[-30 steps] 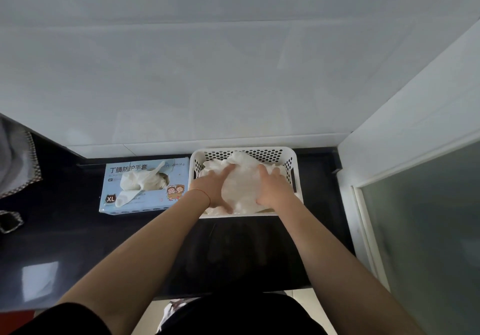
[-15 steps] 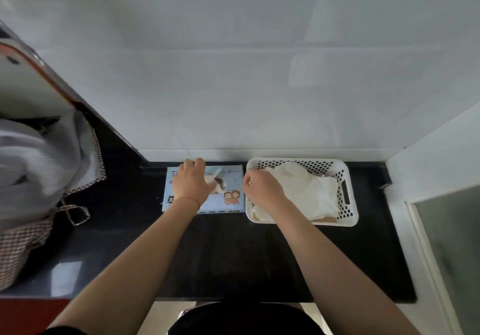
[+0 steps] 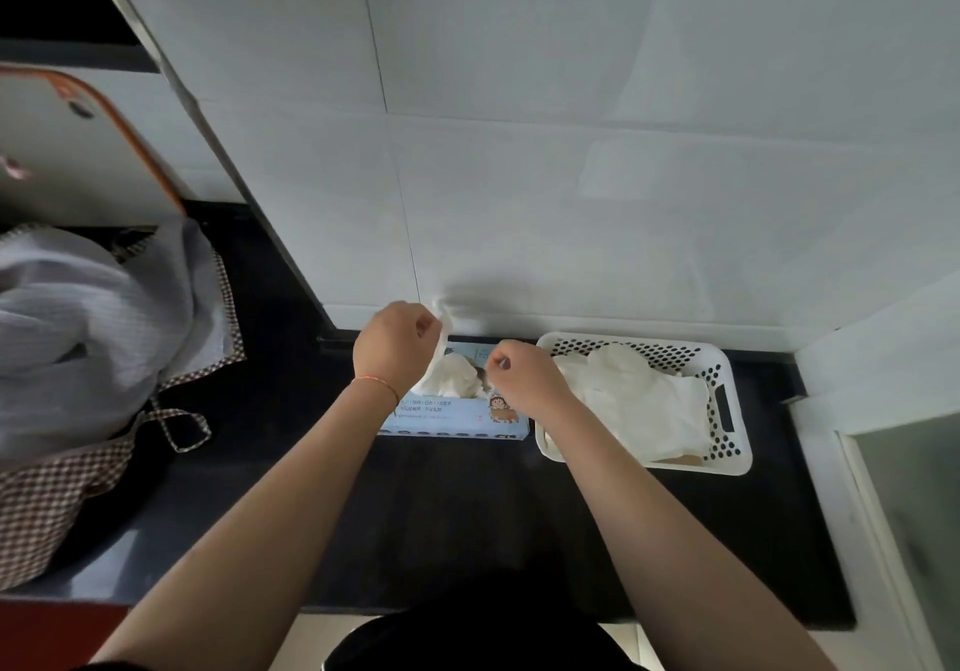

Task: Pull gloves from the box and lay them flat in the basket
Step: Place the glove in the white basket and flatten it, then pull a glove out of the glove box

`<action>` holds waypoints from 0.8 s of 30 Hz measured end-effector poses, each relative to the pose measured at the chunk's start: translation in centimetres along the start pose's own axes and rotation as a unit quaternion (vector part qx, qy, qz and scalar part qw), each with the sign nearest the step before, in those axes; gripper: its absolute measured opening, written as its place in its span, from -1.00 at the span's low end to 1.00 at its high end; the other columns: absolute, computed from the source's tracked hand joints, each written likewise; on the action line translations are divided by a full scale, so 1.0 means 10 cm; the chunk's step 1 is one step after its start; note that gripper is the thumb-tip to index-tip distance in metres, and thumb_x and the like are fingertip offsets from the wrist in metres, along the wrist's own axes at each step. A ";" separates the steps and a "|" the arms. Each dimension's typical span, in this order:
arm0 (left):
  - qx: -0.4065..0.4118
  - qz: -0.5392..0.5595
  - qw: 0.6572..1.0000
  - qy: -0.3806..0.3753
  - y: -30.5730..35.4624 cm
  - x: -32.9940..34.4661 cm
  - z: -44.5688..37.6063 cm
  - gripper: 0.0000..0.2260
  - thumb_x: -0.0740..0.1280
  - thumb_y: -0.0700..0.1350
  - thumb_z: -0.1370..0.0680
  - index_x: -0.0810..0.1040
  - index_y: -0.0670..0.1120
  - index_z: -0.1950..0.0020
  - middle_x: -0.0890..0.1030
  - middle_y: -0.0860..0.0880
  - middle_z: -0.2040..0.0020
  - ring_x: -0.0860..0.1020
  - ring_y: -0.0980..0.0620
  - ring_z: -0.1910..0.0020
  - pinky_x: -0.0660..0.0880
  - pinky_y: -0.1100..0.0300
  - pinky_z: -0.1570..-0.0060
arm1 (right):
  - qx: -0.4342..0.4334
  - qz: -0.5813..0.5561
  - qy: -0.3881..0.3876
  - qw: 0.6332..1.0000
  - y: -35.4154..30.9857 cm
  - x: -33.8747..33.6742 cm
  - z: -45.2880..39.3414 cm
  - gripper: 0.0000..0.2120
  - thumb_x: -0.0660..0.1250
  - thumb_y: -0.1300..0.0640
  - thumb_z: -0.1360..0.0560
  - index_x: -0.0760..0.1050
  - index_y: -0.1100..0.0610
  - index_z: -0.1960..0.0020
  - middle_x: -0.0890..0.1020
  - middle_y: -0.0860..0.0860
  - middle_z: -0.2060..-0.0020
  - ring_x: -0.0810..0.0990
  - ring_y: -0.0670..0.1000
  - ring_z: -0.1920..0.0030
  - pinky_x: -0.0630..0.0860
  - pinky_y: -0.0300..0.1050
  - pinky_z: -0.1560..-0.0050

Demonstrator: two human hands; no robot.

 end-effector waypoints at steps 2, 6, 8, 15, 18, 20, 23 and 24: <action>0.008 0.031 0.999 0.007 0.07 -0.09 -0.02 -0.84 0.31 -0.03 -0.57 0.58 -0.05 0.17 0.54 0.05 0.15 0.52 0.05 0.18 0.45 0.19 0.20 | 0.012 -0.057 -0.009 0.998 -0.02 0.02 0.01 -0.86 0.20 0.11 -0.57 0.53 0.06 0.01 0.58 -0.05 0.12 0.56 -0.05 0.23 0.47 -0.24 0.37; 0.038 0.094 0.995 -0.014 0.22 -0.13 -0.04 -0.87 0.40 -0.04 -0.52 0.56 -0.03 0.20 0.56 0.08 0.19 0.52 0.10 0.16 0.39 0.27 0.13 | 0.005 -0.182 -0.060 0.981 -0.16 0.12 0.04 -0.66 0.43 -0.08 -0.46 0.48 -0.01 -0.17 0.55 -0.06 -0.02 0.57 -0.08 0.05 0.46 -0.22 0.21; 0.052 0.117 0.991 -0.041 0.30 -0.08 -0.02 -0.89 0.43 -0.06 -0.50 0.58 -0.03 0.20 0.59 0.10 0.22 0.54 0.10 0.14 0.42 0.27 0.10 | 0.002 -0.207 -0.060 0.976 -0.22 0.13 0.03 -0.63 0.45 -0.10 -0.45 0.47 0.02 -0.18 0.56 -0.09 -0.04 0.57 -0.09 0.00 0.43 -0.21 0.16; 0.000 0.148 0.983 -0.107 0.20 0.14 -0.01 -0.80 0.33 -0.07 -0.55 0.55 0.01 -0.17 0.59 0.05 -0.04 0.56 0.06 -0.01 0.48 0.23 0.02 | 0.022 -0.228 0.018 0.973 -0.21 -0.04 -0.02 -0.76 0.36 0.06 -0.53 0.41 0.09 0.27 0.47 -0.04 0.34 0.42 -0.05 0.37 0.36 -0.24 0.35; -0.028 0.128 0.980 -0.151 0.08 0.28 0.03 -0.64 0.27 -0.15 -0.56 0.45 0.00 -0.36 0.51 -0.02 -0.22 0.50 0.01 -0.14 0.44 0.14 -0.16 | 0.002 -0.266 0.031 0.964 -0.27 -0.16 0.04 -0.74 0.37 0.09 -0.51 0.35 0.12 0.26 0.34 0.01 0.37 0.27 -0.07 0.41 0.21 -0.36 0.49; -0.013 0.117 0.980 -0.158 0.09 0.30 0.07 -0.64 0.27 -0.20 -0.56 0.47 -0.04 -0.36 0.51 -0.03 -0.25 0.49 0.00 -0.19 0.40 0.18 -0.19 | -0.012 -0.293 0.035 0.955 -0.31 -0.25 0.06 -0.77 0.35 0.11 -0.49 0.34 0.11 0.25 0.30 -0.02 0.39 0.24 -0.09 0.42 0.17 -0.37 0.51; 0.000 0.113 0.984 -0.135 0.11 0.24 0.09 -0.76 0.32 -0.14 -0.56 0.57 -0.08 -0.23 0.59 -0.01 -0.16 0.53 0.02 -0.16 0.36 0.25 -0.11 | -0.007 -0.319 0.045 0.947 -0.28 -0.37 0.07 -0.78 0.30 0.12 -0.49 0.29 0.10 0.25 0.27 -0.10 0.45 0.22 -0.11 0.47 0.20 -0.33 0.47; -0.001 0.122 0.986 -0.118 0.12 0.19 0.08 -0.82 0.33 -0.11 -0.57 0.60 -0.08 -0.15 0.62 0.01 -0.09 0.55 0.03 -0.11 0.38 0.26 -0.06 | -0.002 -0.319 0.047 0.946 -0.27 -0.40 0.07 -0.78 0.29 0.12 -0.49 0.28 0.09 0.24 0.27 -0.10 0.44 0.22 -0.11 0.46 0.21 -0.28 0.43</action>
Point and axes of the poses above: each hand's wrist, its own z-axis away from the middle knuckle, its own x-axis out of the palm, y = z × x, the point moved 10 cm from there along -z, towards the middle knuckle
